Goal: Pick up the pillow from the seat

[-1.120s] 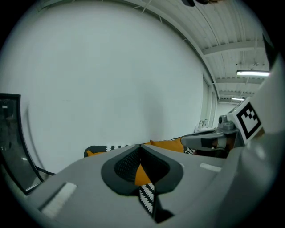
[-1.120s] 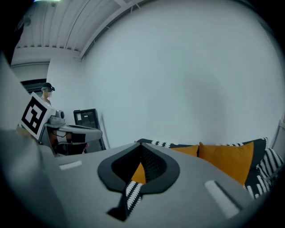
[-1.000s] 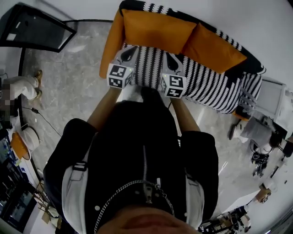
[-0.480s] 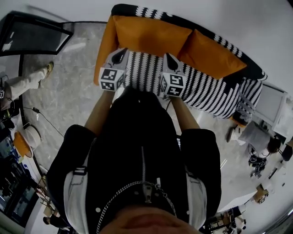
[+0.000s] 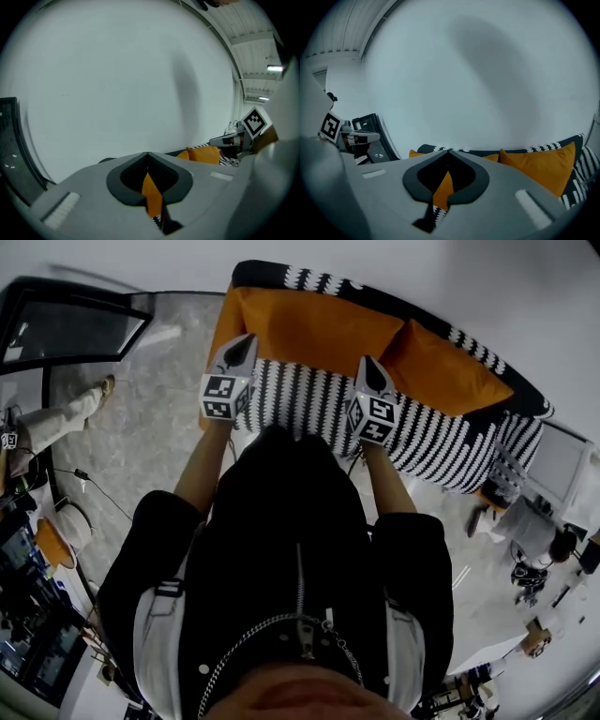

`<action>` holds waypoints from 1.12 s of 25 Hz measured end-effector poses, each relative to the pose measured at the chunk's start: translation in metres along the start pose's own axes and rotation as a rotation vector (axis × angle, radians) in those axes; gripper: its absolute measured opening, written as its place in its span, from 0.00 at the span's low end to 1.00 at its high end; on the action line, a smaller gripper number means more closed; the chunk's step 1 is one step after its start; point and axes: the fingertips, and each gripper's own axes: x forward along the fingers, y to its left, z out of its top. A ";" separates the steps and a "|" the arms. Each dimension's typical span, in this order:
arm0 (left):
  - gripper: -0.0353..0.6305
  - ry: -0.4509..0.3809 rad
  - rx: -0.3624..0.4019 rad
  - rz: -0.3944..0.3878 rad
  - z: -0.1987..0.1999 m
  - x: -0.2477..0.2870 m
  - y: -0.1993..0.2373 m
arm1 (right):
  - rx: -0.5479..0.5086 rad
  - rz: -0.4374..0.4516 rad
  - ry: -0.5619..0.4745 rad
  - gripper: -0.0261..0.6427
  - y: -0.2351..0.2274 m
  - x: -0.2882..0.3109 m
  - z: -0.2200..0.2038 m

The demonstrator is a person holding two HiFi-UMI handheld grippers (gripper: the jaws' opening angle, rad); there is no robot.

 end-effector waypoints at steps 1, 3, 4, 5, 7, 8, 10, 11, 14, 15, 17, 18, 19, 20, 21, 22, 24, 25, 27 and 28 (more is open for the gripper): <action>0.07 0.007 0.004 0.001 -0.001 0.009 0.007 | 0.007 -0.007 0.005 0.04 -0.004 0.008 0.000; 0.11 0.013 0.010 0.012 -0.004 0.026 0.023 | 0.020 -0.020 0.015 0.04 -0.013 0.023 -0.001; 0.12 0.015 0.007 0.016 -0.006 0.033 0.029 | 0.026 -0.025 0.022 0.04 -0.017 0.028 -0.002; 0.13 0.019 0.001 0.020 -0.010 0.040 0.036 | 0.031 -0.030 0.030 0.04 -0.020 0.033 -0.004; 0.19 0.025 -0.008 0.028 -0.016 0.055 0.049 | 0.036 -0.041 0.045 0.04 -0.028 0.042 -0.005; 0.23 0.027 -0.010 0.038 -0.018 0.064 0.058 | 0.038 -0.048 0.051 0.04 -0.031 0.046 -0.005; 0.30 0.037 -0.013 0.069 -0.026 0.082 0.080 | 0.039 -0.058 0.063 0.04 -0.035 0.053 -0.006; 0.36 0.046 -0.022 0.086 -0.031 0.092 0.091 | 0.037 -0.060 0.067 0.04 -0.036 0.056 -0.006; 0.42 0.066 -0.079 0.134 -0.044 0.118 0.121 | 0.027 -0.053 0.081 0.04 -0.037 0.059 -0.007; 0.42 0.073 -0.085 0.149 -0.049 0.126 0.130 | 0.022 -0.054 0.089 0.04 -0.038 0.059 -0.009; 0.45 0.094 -0.085 0.180 -0.058 0.141 0.147 | 0.012 -0.062 0.107 0.04 -0.039 0.059 -0.013; 0.46 0.105 -0.088 0.196 -0.064 0.149 0.156 | 0.011 -0.066 0.117 0.04 -0.039 0.061 -0.015; 0.46 0.117 -0.092 0.212 -0.070 0.156 0.165 | 0.012 -0.070 0.126 0.04 -0.040 0.064 -0.019; 0.46 0.131 -0.095 0.227 -0.077 0.163 0.173 | 0.015 -0.072 0.132 0.05 -0.041 0.067 -0.022; 0.46 0.145 -0.101 0.237 -0.084 0.170 0.182 | 0.019 -0.073 0.138 0.05 -0.042 0.071 -0.025; 0.46 0.157 -0.114 0.245 -0.092 0.175 0.189 | 0.023 -0.075 0.143 0.05 -0.044 0.076 -0.028; 0.46 0.173 -0.154 0.257 -0.105 0.185 0.204 | 0.028 -0.089 0.152 0.05 -0.050 0.086 -0.031; 0.46 0.179 -0.175 0.262 -0.110 0.190 0.211 | 0.031 -0.101 0.156 0.05 -0.054 0.090 -0.032; 0.46 0.193 -0.202 0.263 -0.117 0.198 0.218 | 0.043 -0.132 0.161 0.05 -0.066 0.099 -0.032; 0.46 0.202 -0.209 0.260 -0.120 0.203 0.220 | 0.055 -0.151 0.161 0.05 -0.075 0.103 -0.031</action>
